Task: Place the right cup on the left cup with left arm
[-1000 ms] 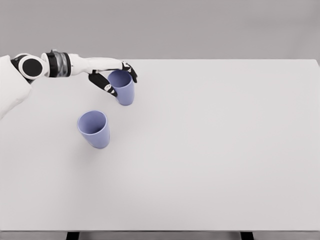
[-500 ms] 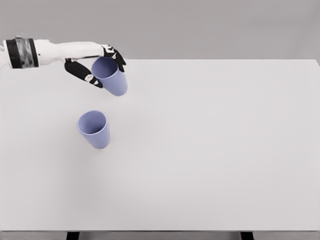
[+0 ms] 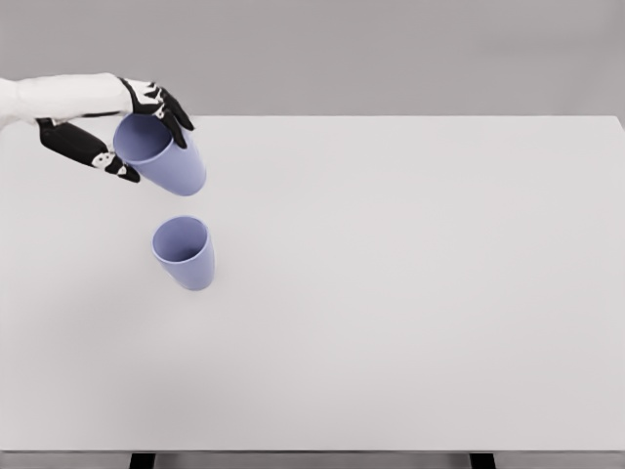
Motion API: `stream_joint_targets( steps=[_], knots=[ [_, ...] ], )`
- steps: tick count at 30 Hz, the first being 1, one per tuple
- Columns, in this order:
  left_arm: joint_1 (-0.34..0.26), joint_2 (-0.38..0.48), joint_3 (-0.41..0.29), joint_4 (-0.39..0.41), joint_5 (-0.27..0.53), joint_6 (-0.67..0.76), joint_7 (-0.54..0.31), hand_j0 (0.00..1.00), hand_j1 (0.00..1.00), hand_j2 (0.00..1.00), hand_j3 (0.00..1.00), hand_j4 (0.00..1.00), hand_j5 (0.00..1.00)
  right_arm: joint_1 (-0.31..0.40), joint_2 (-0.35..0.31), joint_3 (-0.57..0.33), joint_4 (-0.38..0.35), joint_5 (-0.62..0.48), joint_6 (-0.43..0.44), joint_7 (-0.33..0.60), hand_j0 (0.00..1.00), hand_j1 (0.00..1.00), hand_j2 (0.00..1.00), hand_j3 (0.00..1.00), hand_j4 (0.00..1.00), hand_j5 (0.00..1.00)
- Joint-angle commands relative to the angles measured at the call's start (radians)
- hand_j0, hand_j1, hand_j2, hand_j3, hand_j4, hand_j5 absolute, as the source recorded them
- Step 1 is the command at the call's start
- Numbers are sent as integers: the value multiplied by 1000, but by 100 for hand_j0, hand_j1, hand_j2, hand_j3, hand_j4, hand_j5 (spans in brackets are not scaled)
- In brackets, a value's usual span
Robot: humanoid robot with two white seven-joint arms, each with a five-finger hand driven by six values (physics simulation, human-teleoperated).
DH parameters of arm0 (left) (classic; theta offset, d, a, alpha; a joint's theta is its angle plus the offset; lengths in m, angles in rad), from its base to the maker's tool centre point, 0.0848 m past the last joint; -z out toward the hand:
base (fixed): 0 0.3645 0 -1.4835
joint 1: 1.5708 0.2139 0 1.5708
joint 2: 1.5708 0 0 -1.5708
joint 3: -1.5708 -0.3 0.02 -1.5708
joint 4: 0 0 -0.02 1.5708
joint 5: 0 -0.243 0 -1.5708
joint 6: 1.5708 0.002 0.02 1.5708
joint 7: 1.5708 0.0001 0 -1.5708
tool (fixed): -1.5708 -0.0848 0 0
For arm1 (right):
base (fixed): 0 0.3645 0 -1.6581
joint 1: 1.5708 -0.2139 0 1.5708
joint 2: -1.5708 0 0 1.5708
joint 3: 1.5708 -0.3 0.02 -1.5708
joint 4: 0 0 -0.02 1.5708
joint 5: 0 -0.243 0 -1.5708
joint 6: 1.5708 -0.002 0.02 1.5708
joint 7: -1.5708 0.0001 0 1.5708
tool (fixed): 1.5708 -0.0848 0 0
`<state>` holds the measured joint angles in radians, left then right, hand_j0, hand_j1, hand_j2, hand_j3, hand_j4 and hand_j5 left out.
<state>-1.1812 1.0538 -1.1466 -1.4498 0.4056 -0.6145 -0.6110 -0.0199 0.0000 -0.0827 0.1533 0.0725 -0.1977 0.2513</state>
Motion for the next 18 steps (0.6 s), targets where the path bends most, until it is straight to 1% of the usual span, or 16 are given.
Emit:
stream_joint_targets(
  steps=[1, 4, 7, 13, 14, 18],
  knots=[
    [0, 61, 2, -64, 19, 4, 0, 59, 59, 59, 59, 59, 59, 0, 0, 0, 0, 1, 0, 0, 100, 100, 100, 100, 100, 100],
    [0, 112, 2, -110, 33, 4, 0, 59, 59, 59, 59, 59, 59, 0, 0, 0, 0, 0, 0, 0, 100, 100, 100, 100, 100, 100],
    [5, 132, -2, -149, 35, 4, 0, 59, 59, 59, 59, 59, 59, 0, 0, 0, 0, 0, 0, 0, 100, 100, 100, 100, 100, 100],
    [18, 143, -16, -150, 35, 4, 0, 59, 59, 59, 59, 59, 59, 0, 0, 0, 0, 1, 0, 0, 100, 100, 100, 100, 100, 100],
    [29, 141, -15, -152, 35, 4, 0, 59, 59, 59, 59, 59, 59, 0, 0, 0, 0, 1, 0, 0, 100, 100, 100, 100, 100, 100],
    [38, 140, -15, -164, 35, 4, 0, 59, 59, 59, 59, 59, 59, 0, 0, 0, 0, 1, 0, 0, 100, 100, 100, 100, 100, 100]
  ],
)
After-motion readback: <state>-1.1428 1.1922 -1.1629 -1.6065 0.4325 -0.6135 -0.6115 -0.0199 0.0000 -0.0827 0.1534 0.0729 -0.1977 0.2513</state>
